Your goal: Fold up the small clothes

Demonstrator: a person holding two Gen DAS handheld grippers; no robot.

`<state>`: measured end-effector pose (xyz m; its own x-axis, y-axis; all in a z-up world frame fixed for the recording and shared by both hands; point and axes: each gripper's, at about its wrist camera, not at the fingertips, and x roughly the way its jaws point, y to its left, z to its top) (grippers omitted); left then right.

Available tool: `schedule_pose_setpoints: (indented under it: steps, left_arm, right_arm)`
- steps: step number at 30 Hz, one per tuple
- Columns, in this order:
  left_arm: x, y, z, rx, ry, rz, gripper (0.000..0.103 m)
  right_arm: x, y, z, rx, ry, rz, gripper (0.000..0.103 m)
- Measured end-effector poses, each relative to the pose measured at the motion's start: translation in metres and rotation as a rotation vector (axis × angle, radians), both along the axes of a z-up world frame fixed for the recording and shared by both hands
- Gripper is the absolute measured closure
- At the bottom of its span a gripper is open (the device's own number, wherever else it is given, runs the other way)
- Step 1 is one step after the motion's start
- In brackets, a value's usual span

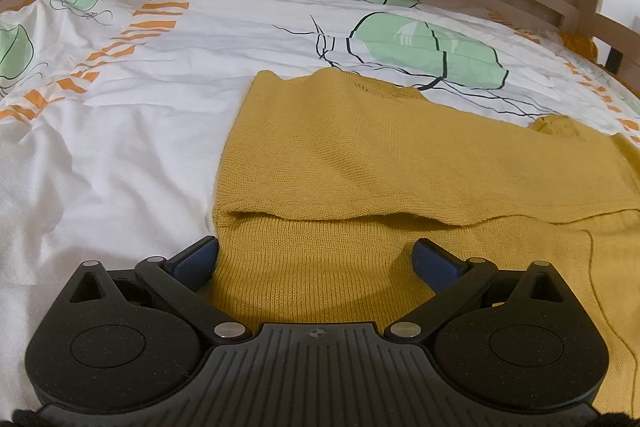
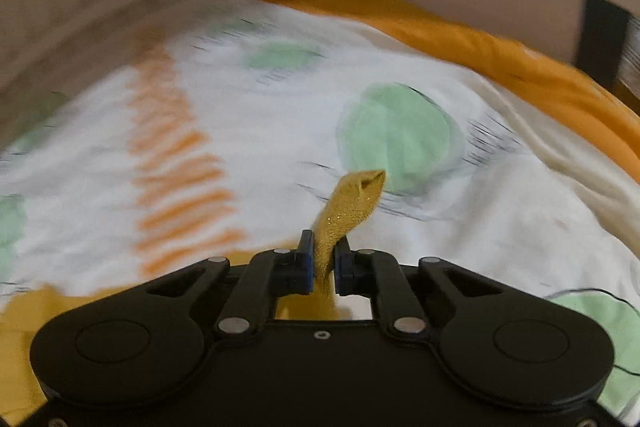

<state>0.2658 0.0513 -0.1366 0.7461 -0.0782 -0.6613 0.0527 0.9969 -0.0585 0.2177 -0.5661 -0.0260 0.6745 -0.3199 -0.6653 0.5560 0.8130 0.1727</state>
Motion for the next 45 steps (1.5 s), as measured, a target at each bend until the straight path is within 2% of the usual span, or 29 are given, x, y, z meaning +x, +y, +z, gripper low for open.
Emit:
schedule_pose_setpoints:
  steps: [7,12,15,20,23,25,27,31,33,39,41,45]
  left_arm:
    - [0.001,0.000,0.000,0.003,0.001,0.000,0.000]
    - [0.001,-0.001,0.000,0.003,0.002,0.001,0.000]
    - [0.001,0.000,0.000,0.003,0.003,0.001,0.000]
    - [0.002,0.000,-0.001,0.006,0.005,0.001,0.000]
    - [0.002,0.000,-0.001,0.007,0.005,0.001,0.000]
    - [0.002,0.000,-0.001,0.007,0.005,0.001,0.000]
    - [0.002,0.000,-0.001,0.008,0.006,0.001,0.000]
    - [0.002,-0.002,0.002,0.022,0.018,-0.004,0.000]
    - [0.002,-0.002,0.004,0.029,0.028,-0.010,0.000]
    - [0.001,-0.002,0.017,0.033,0.067,-0.037,0.004]
    - [-0.005,-0.006,0.029,0.043,0.039,-0.046,0.012]
    - [-0.023,-0.029,0.065,0.107,-0.068,-0.094,0.011]
  right_arm:
    - [0.032,0.101,0.042,0.058,-0.127,0.269,0.086]
    - [0.058,0.189,0.044,0.118,-0.150,0.485,0.086]
    - [0.069,0.238,0.027,0.148,-0.114,0.585,0.086]
    - [0.083,0.300,-0.020,0.204,-0.020,0.690,0.085]
    - [0.082,0.326,-0.046,0.204,0.047,0.746,0.076]
    - [0.075,0.339,-0.052,0.210,0.066,0.778,0.070]
    - [0.067,0.340,-0.049,0.207,0.052,0.797,0.051]
    - [0.055,0.326,-0.025,0.215,-0.010,0.797,0.045]
    - [0.048,0.311,-0.010,0.201,-0.050,0.773,0.035]
    - [0.030,0.271,0.017,0.065,-0.116,0.662,0.017]
    - [0.024,0.261,0.020,0.001,-0.116,0.620,0.010]
    - [0.014,0.247,0.018,-0.099,-0.115,0.542,0.005]
